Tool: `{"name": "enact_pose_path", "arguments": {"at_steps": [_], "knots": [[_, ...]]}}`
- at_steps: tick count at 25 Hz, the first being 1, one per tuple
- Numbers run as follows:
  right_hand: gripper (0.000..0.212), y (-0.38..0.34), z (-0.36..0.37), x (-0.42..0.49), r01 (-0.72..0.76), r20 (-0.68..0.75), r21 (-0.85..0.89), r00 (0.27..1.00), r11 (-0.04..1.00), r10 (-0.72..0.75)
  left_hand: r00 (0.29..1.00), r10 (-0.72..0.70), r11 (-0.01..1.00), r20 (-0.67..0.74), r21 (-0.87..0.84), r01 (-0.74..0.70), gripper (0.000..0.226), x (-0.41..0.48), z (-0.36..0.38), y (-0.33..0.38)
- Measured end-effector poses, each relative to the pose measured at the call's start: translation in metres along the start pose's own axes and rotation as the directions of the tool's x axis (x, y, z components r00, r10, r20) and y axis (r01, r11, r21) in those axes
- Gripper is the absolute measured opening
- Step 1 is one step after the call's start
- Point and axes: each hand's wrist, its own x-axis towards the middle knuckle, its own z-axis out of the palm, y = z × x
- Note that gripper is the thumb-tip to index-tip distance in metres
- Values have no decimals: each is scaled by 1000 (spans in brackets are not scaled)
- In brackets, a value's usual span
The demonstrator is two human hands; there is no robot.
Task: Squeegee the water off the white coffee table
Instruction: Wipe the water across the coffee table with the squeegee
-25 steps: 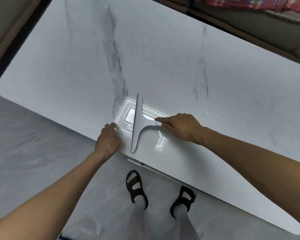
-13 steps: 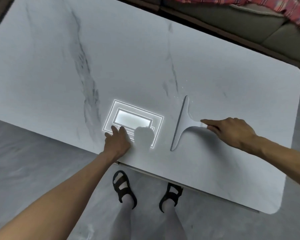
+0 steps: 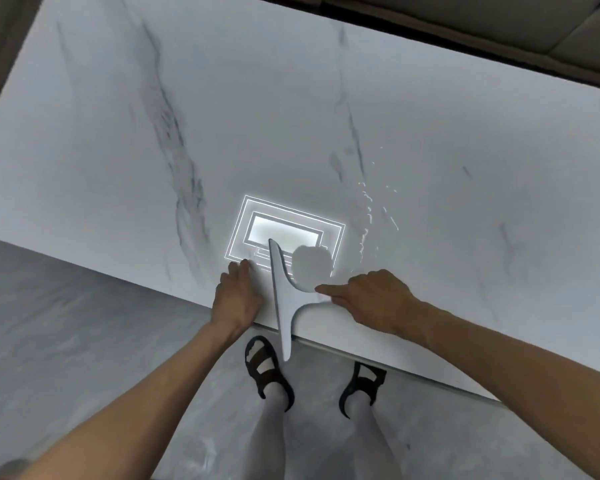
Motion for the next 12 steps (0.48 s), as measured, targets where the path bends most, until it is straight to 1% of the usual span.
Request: {"name": "enact_pose_path", "arguments": {"at_steps": [2,3,6,8,10,12], "knots": [[40,36,-5,-31,-78,-23,-21,997,997,78,997,62,995,50,72,-66,58,-5,8,20],[40,54,-9,-48,-125,-25,-33,992,992,124,994,78,993,75,83,-84,59,-7,12,30],[41,101,-23,-91,-259,-22,-76,966,963,258,987,93,993,129,66,-103,48,-10,18,58],[42,119,-33,-111,-313,-3,-106,949,944,315,987,92,995,133,19,-96,43,-11,19,68],[42,121,-36,-118,-285,12,-135,957,949,289,991,90,996,104,-35,-87,41,-11,18,71],[42,103,-30,-108,-189,26,-109,981,976,193,995,76,994,59,-79,-72,41,-11,19,68]]}}
